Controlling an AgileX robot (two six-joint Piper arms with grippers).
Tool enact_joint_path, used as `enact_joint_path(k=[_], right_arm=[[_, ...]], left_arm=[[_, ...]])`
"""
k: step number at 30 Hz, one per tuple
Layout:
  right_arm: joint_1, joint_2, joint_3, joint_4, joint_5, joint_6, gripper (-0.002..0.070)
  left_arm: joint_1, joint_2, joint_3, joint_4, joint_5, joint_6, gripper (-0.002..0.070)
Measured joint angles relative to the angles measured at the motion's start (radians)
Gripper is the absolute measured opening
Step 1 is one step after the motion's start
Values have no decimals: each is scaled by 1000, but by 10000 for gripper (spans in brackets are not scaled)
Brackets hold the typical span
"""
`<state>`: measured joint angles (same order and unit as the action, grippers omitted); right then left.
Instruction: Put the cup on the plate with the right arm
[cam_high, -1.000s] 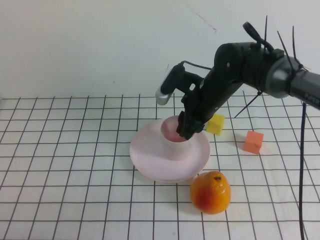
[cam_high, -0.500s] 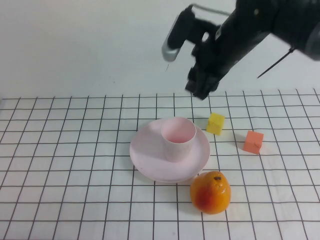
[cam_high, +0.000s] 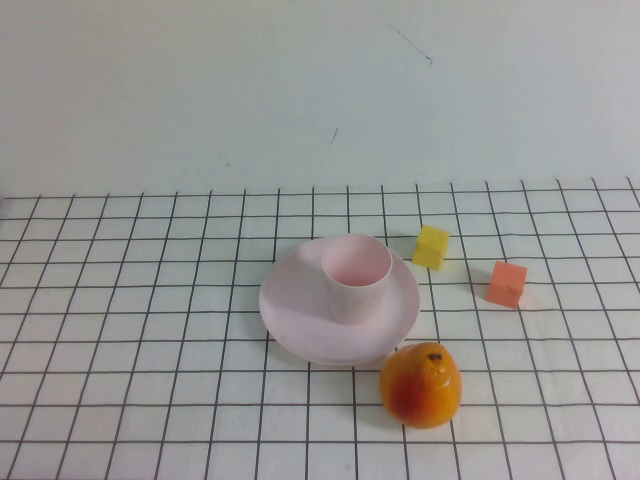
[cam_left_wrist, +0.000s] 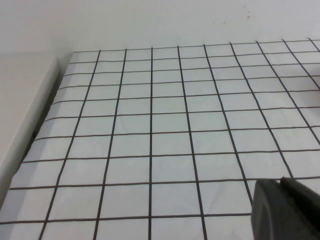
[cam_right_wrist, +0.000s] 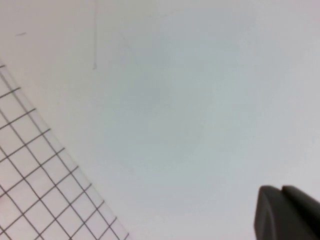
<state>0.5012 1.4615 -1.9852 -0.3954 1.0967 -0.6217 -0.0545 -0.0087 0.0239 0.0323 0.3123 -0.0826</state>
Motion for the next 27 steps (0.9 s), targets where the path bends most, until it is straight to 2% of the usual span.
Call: enact_joint_path(k=[6,16,22,27], right_arm=[[0,-274,175,-75,4,116,-1],[0,-710,759,-76,-15,374,-1],[0,-894,1146,-4,-214,578,-1],[0,-980,1455,28,-466,697,-1]], left_arm=[[0,0,0,0,0,0,-3],[0,0,0,0,0,0,-3],[0,0,0,0,0,0,-3],[0,0,0,0,0,0,-3]])
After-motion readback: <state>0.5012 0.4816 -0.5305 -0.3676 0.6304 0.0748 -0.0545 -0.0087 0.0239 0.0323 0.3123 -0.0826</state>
